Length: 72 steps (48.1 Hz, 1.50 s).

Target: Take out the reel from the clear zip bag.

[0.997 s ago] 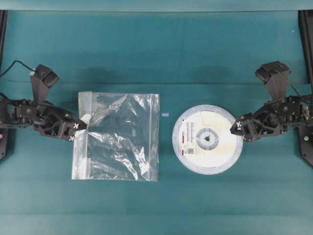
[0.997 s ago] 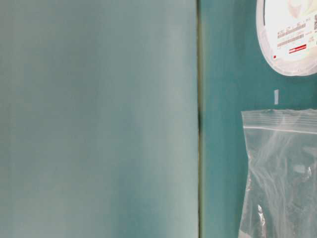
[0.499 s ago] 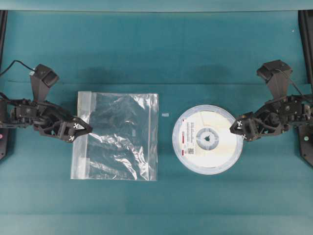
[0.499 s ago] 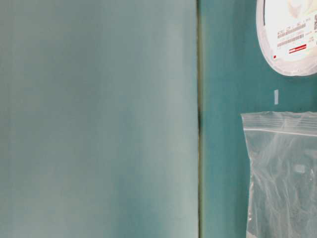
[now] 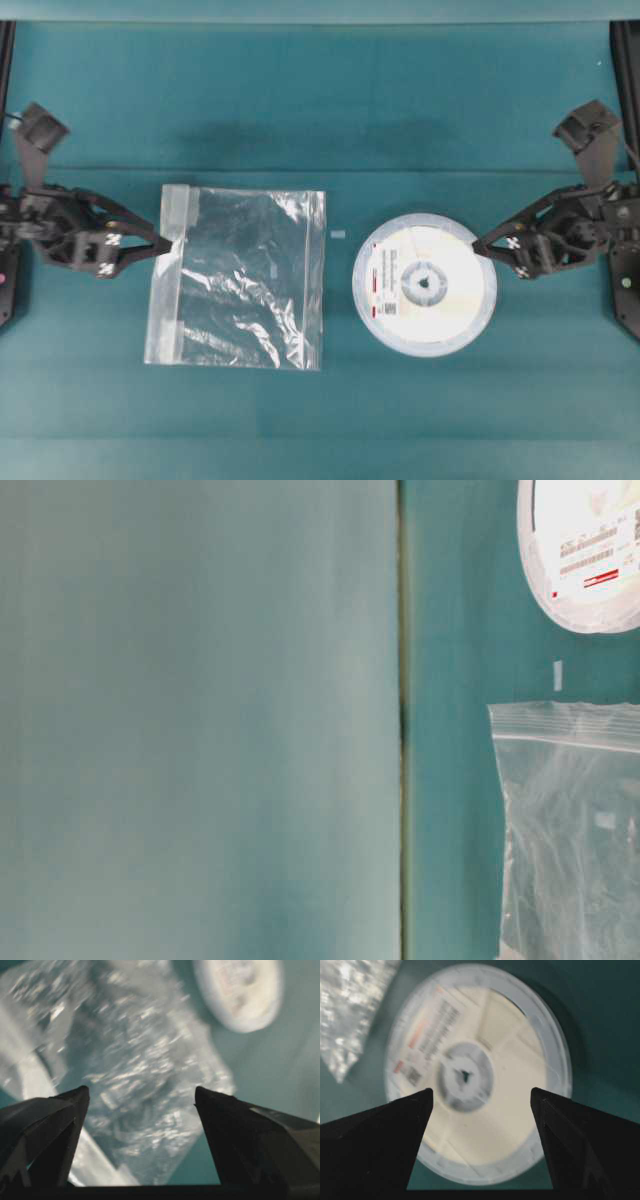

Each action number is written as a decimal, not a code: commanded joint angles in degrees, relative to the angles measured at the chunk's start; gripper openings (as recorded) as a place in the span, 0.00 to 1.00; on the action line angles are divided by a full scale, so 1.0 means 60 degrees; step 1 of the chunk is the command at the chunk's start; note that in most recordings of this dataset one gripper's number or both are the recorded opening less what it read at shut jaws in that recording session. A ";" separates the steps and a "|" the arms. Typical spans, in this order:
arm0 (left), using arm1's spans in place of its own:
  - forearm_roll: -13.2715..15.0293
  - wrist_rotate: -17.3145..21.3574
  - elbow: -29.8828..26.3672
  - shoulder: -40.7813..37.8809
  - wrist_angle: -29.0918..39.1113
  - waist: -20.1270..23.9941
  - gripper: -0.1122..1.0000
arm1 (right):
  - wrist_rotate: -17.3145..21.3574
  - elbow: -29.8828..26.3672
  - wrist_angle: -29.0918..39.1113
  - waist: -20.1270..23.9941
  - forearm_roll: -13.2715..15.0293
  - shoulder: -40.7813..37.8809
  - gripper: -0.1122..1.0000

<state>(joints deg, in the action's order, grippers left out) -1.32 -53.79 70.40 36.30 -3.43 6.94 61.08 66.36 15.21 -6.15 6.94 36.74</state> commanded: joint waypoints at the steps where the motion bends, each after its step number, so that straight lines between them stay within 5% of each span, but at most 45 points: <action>1: -0.0044 0.0308 -0.0176 0.0864 0.0483 -0.0015 0.93 | -0.0029 -0.0132 -0.0059 -0.0015 0.0425 0.0513 0.93; 11: -0.0044 0.1743 -0.0205 0.2490 0.1553 0.0000 0.93 | -0.0073 -0.0059 0.0000 0.0015 0.1787 0.1802 0.93; 19: -0.0044 0.3032 -0.0264 0.3325 0.1655 0.0000 0.93 | -0.0806 -0.0059 0.0117 0.0044 0.2417 0.2637 0.93; 29: -0.0044 0.4512 -0.0352 0.3560 0.1582 -0.0015 0.93 | -0.2256 -0.0103 0.0015 0.0205 0.2461 0.3237 0.93; 42: -0.0044 0.5522 -0.0469 0.3911 0.1421 -0.0029 0.93 | -0.3823 -0.0264 -0.0220 0.0469 0.2461 0.3809 0.93; 72: -0.0044 0.7178 -0.0820 0.4863 0.1479 -0.0190 0.93 | -0.4292 -0.0659 -0.0132 0.0454 0.2505 0.4922 0.93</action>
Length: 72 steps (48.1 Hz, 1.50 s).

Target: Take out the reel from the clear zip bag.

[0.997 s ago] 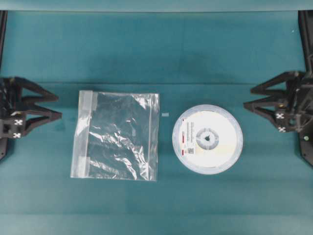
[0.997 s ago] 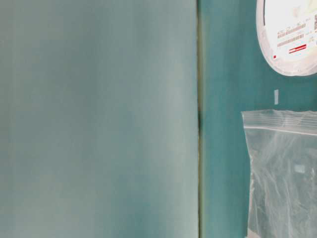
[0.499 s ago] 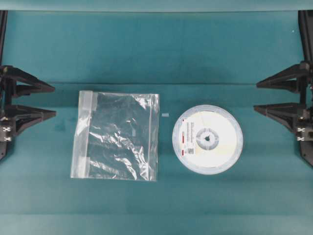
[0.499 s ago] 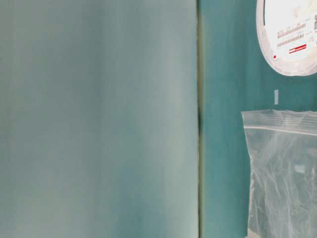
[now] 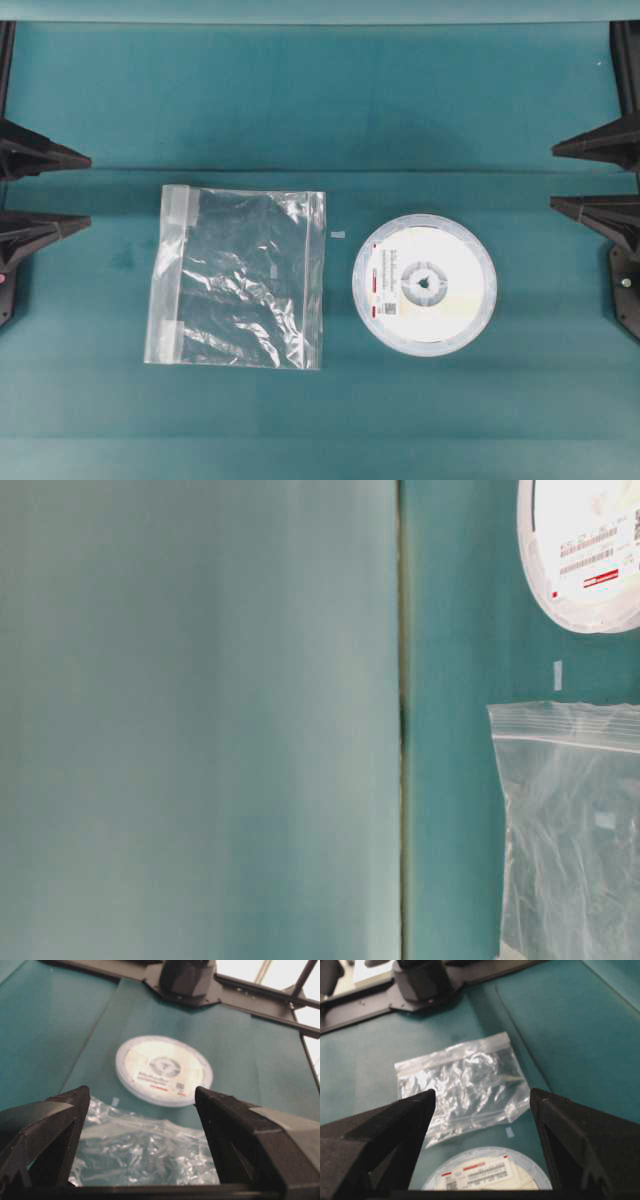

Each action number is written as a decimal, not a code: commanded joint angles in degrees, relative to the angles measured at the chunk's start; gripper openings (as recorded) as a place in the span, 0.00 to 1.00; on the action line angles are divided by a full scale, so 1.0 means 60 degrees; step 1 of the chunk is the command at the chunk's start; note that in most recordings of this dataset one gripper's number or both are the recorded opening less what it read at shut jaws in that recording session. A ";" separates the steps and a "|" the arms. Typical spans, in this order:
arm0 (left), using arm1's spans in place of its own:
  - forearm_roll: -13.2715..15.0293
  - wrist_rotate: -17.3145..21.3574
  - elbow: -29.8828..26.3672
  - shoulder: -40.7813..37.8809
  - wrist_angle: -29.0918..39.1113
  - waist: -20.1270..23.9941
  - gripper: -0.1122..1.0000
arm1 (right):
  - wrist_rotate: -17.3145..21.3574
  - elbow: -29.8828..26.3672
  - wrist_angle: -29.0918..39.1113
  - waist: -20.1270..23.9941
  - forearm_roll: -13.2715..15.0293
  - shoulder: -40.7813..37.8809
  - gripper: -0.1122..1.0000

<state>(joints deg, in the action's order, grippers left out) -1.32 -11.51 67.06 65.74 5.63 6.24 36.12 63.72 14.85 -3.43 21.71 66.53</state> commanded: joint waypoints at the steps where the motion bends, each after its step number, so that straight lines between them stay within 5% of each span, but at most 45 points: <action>1: -0.0044 0.0190 -0.0264 -0.0059 -0.0015 -0.0088 0.93 | -0.0132 -0.0234 -0.0059 0.0000 0.0044 -0.0044 0.93; 19: -0.0044 0.0791 -0.0249 -0.0088 0.0000 -0.0293 0.91 | -0.0103 -0.0190 -0.0044 0.0000 0.0059 -0.0044 0.93; 72: -0.0044 0.0806 -0.0234 -0.0103 0.0000 -0.0322 0.89 | -0.0117 -0.0132 -0.0029 0.0000 0.0044 -0.0044 0.93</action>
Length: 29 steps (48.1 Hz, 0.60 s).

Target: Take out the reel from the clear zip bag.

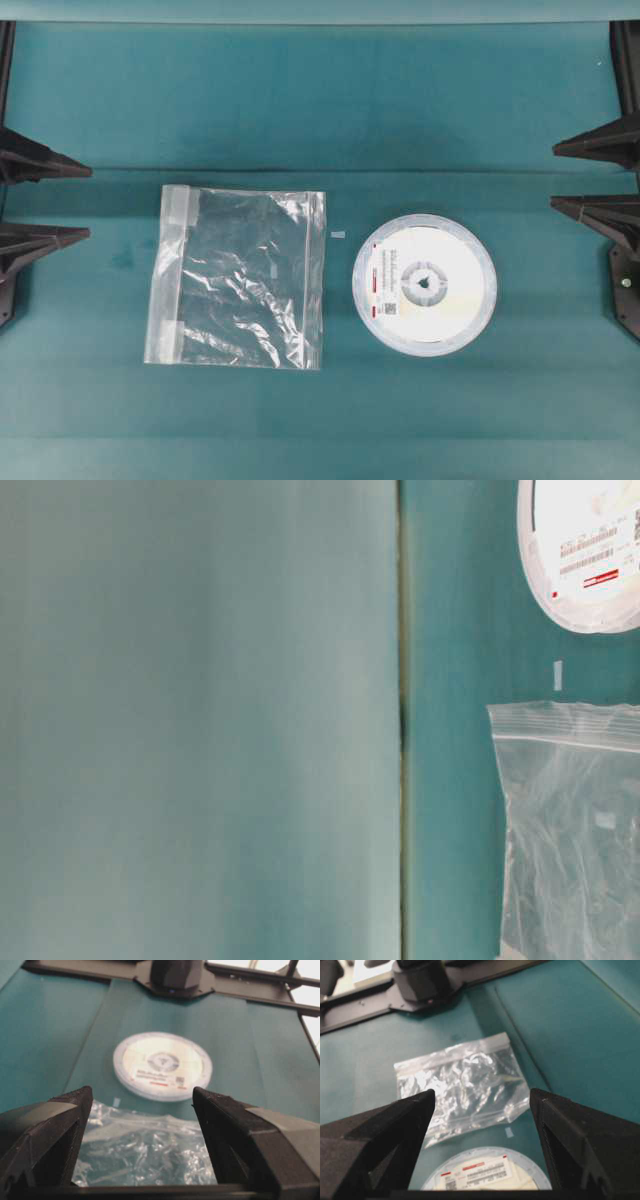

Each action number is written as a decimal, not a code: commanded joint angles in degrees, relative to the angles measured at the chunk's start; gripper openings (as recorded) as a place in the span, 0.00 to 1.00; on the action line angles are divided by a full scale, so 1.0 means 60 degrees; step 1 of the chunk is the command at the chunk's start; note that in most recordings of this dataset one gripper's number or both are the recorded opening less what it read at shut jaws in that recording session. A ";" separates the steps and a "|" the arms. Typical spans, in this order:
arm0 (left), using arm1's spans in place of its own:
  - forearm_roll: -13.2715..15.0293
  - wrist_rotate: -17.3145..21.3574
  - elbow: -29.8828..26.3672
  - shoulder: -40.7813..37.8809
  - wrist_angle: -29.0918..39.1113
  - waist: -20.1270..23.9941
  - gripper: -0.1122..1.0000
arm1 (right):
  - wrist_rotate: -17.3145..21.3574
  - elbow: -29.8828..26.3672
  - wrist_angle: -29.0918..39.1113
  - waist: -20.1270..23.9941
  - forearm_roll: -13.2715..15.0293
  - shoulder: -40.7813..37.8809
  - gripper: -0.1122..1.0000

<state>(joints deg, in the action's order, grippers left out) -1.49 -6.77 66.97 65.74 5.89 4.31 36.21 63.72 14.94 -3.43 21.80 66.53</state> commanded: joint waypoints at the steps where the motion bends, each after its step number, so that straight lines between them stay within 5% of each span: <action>1: -0.0015 0.0015 -0.0220 -0.0103 -0.0044 0.0000 0.89 | -0.0132 -0.0132 -0.0044 0.0000 0.0029 -0.0044 0.93; 29: -0.0015 0.0029 -0.0220 -0.0059 -0.0044 0.0000 0.89 | -0.1055 -0.0103 -0.0996 0.0103 0.0234 -0.0073 0.93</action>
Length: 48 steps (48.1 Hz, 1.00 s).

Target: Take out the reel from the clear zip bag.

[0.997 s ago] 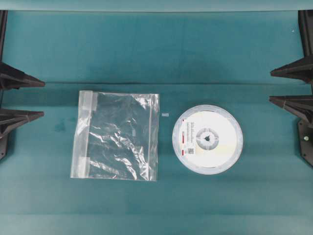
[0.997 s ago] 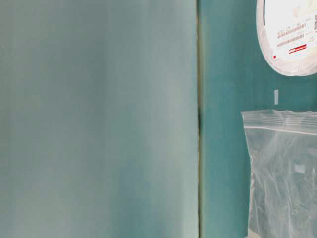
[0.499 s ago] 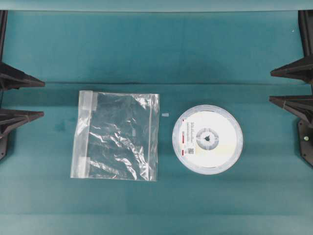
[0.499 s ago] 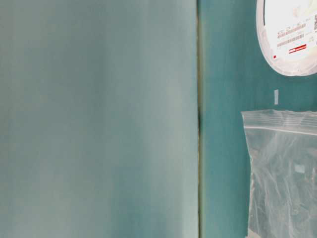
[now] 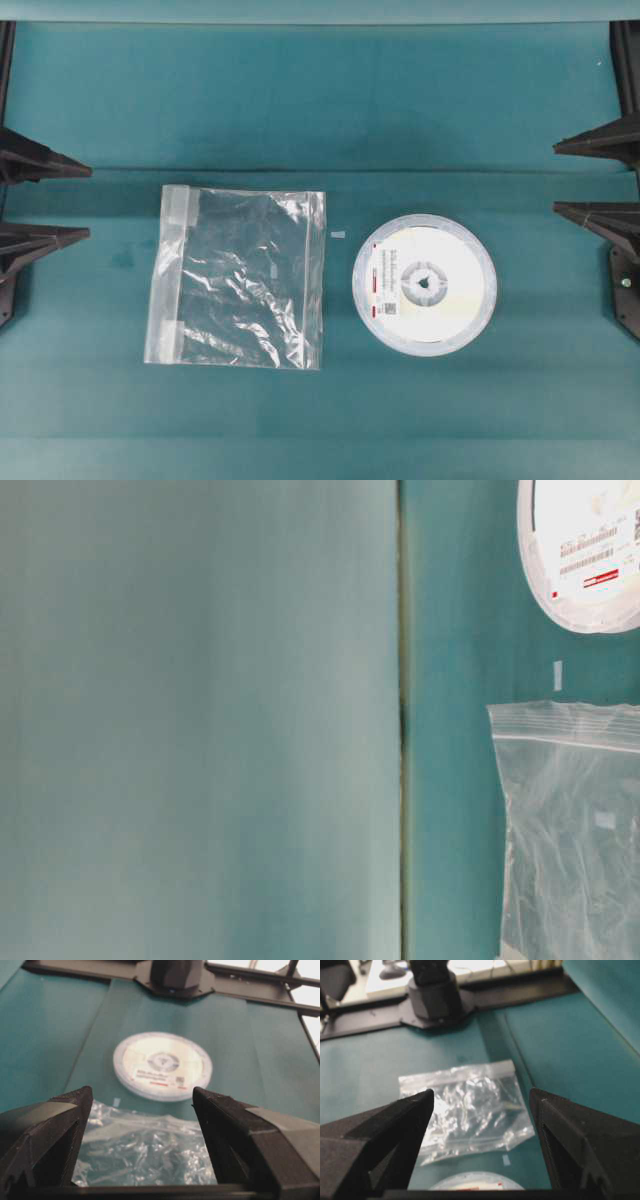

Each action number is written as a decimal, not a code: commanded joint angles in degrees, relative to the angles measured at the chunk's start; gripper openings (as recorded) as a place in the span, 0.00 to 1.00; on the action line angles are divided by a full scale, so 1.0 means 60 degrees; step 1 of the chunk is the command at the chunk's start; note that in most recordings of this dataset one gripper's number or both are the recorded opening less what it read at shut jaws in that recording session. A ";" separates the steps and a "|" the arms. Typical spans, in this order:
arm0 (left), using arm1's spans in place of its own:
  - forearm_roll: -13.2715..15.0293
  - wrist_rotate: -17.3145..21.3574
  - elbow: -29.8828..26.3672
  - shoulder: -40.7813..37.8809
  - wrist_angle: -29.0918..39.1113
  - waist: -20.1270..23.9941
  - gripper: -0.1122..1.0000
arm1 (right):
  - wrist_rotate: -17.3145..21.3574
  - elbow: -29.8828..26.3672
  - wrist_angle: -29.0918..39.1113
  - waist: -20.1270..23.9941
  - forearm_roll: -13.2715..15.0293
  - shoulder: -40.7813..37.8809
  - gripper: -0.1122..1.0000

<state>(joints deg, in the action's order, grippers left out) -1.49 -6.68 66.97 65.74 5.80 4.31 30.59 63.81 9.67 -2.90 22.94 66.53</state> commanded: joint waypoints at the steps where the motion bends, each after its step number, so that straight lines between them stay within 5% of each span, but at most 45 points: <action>1: -0.0015 0.0015 -0.0234 -0.0059 -0.0044 0.0000 0.89 | -0.0117 -0.0117 -0.0117 0.0029 0.0044 -0.0073 0.93; 48: -0.0029 0.0015 -0.0205 -0.0073 -0.0029 0.0000 0.89 | -0.0088 -0.0029 0.0029 0.0029 0.0044 -0.0073 0.93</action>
<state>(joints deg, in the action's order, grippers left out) -1.32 -6.68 67.06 65.74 5.89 4.39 30.59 63.98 10.11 -2.81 23.03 66.53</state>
